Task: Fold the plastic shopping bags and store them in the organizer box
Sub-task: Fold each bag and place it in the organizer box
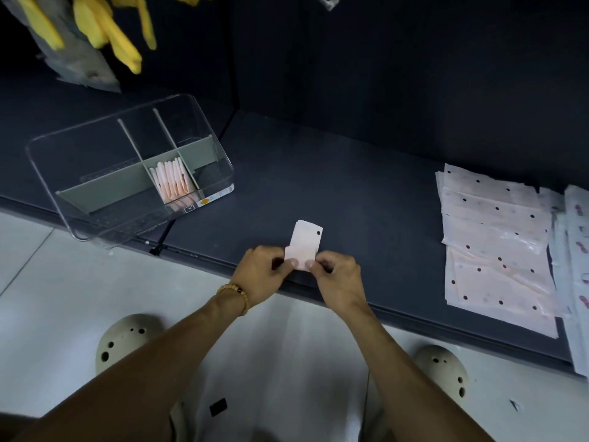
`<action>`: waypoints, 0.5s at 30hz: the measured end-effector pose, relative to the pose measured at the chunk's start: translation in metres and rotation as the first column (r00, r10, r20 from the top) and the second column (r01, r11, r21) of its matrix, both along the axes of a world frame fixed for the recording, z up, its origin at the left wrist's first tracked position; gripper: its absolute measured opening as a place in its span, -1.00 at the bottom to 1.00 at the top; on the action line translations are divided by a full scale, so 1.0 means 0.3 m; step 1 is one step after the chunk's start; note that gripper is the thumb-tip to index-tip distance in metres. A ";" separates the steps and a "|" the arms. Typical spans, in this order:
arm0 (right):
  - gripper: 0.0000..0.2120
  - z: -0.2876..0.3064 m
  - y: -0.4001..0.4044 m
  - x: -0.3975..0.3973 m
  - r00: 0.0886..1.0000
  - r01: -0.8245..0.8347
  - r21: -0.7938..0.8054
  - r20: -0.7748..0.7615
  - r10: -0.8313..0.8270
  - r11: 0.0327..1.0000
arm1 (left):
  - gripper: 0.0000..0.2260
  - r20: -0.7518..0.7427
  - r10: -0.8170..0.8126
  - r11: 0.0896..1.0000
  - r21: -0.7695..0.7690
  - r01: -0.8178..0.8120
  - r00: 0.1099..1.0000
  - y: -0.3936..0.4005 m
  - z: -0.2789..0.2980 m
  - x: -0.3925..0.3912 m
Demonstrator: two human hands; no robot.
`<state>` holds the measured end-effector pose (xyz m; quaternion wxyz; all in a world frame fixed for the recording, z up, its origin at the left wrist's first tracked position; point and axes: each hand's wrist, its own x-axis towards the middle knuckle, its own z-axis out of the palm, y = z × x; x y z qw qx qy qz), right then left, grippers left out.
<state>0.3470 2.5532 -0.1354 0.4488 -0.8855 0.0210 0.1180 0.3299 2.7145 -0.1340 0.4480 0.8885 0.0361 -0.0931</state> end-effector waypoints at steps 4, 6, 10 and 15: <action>-0.91 -0.003 0.027 0.044 0.983 0.147 -0.062 -0.102 -0.153 0.987 | -0.66 -0.055 0.082 0.993 0.094 -0.077 0.995 -0.025 -0.002 0.043; -0.91 -0.004 0.040 0.058 0.981 0.129 -0.144 -0.125 -0.147 0.981 | -0.62 -0.099 0.144 0.986 0.095 -0.135 0.985 -0.034 -0.008 0.056; -0.90 0.002 0.055 0.083 0.990 0.033 -0.275 -0.125 -0.070 0.961 | -0.69 -0.107 0.240 0.957 0.193 -0.217 0.965 -0.044 -0.017 0.067; -0.89 0.007 0.068 0.110 0.994 -0.058 -0.382 -0.109 0.017 0.922 | -0.82 -0.080 0.288 0.890 0.389 -0.236 0.954 -0.028 -0.026 0.074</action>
